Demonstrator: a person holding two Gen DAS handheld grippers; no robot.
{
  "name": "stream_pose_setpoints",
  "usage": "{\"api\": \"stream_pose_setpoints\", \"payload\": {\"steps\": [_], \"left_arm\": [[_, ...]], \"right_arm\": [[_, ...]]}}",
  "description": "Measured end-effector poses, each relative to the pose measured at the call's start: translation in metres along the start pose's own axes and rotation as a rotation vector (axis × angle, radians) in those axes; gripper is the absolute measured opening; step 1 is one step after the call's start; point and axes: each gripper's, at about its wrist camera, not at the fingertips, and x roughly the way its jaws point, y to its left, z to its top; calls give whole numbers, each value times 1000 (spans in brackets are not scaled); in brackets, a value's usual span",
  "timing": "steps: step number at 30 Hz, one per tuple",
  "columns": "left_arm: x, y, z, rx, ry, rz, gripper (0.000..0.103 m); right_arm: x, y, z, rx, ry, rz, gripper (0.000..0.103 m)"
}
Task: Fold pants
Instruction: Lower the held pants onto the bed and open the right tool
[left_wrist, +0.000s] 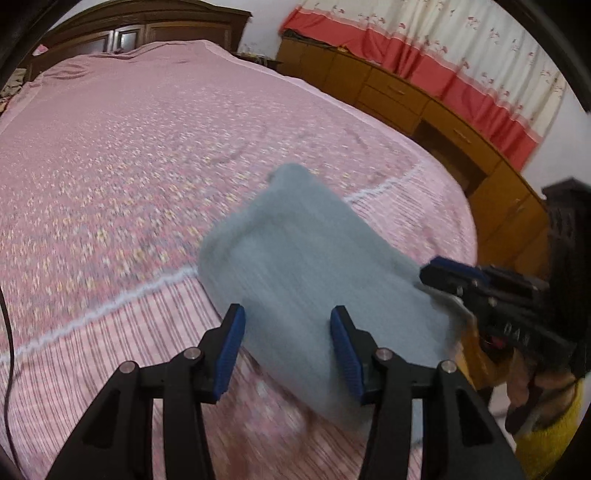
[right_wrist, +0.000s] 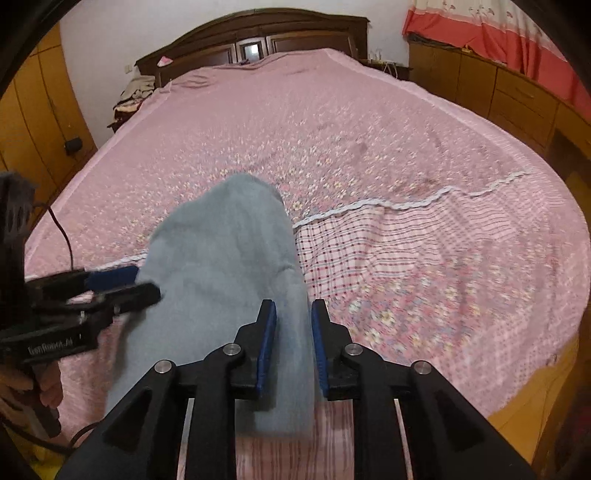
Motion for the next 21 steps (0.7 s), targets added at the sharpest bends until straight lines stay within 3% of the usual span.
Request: {"api": "stream_pose_setpoints", "payload": {"steps": [6,10,15,19,21], "left_arm": [[-12,-18,-24,12,33,-57,51],[-5,-23,-35,22,49,-43,51],[15,-22,-48,-23,103,-53,51],[28,-19,-53,-57,113,-74,58],[33,-19,-52,-68,115,-81,60]], "right_arm": [[-23,8,-20,-18,7,38,20],[-9,4,-32,-15,55,-10,20],[10,-10,-38,27,95,-4,20],[21,-14,-45,-4,99,-64,32],[22,-17,-46,9,102,-56,32]]}}
